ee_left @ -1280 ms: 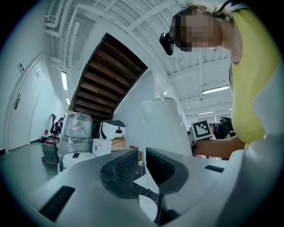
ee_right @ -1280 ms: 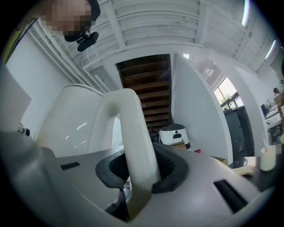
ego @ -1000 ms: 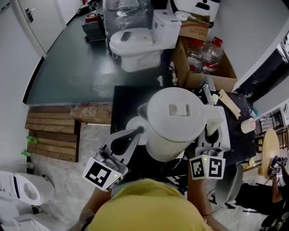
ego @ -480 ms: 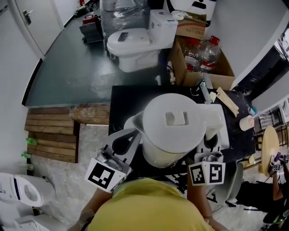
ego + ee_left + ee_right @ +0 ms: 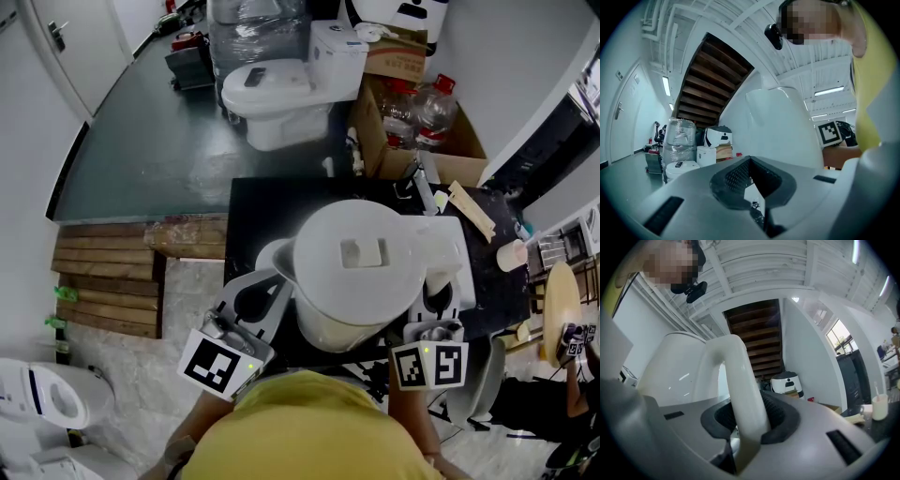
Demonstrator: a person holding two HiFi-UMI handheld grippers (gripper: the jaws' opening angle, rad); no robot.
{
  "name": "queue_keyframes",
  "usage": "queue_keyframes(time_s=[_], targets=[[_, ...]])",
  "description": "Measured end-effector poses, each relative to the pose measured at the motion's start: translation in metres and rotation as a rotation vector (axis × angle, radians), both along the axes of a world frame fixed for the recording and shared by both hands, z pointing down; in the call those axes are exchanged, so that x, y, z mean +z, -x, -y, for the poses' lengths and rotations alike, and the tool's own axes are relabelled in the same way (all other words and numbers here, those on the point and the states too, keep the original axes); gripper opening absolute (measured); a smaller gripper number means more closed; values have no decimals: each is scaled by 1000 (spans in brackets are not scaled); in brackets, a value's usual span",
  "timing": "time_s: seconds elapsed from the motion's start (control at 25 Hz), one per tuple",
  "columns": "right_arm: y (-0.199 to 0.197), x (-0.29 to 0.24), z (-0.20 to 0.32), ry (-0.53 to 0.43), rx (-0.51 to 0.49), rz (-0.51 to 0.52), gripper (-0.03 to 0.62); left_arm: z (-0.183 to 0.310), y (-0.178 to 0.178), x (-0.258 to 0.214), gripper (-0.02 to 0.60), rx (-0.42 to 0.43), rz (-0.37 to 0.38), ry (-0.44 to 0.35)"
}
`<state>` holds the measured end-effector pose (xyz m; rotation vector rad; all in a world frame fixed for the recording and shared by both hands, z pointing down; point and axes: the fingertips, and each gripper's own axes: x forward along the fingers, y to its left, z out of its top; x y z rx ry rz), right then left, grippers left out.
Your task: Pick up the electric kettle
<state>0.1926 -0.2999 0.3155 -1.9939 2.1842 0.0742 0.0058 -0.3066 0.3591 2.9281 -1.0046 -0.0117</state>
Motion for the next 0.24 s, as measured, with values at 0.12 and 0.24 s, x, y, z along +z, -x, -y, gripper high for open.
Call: queue_keyframes(time_s=[0.12,0.24], targets=[[-1,0,0,-1,-7,9,104,0,-2,-1,11,0,-1,2],[-2,0,0,-3,-12,13,106,0,-4,-3,11,0,-10,9]])
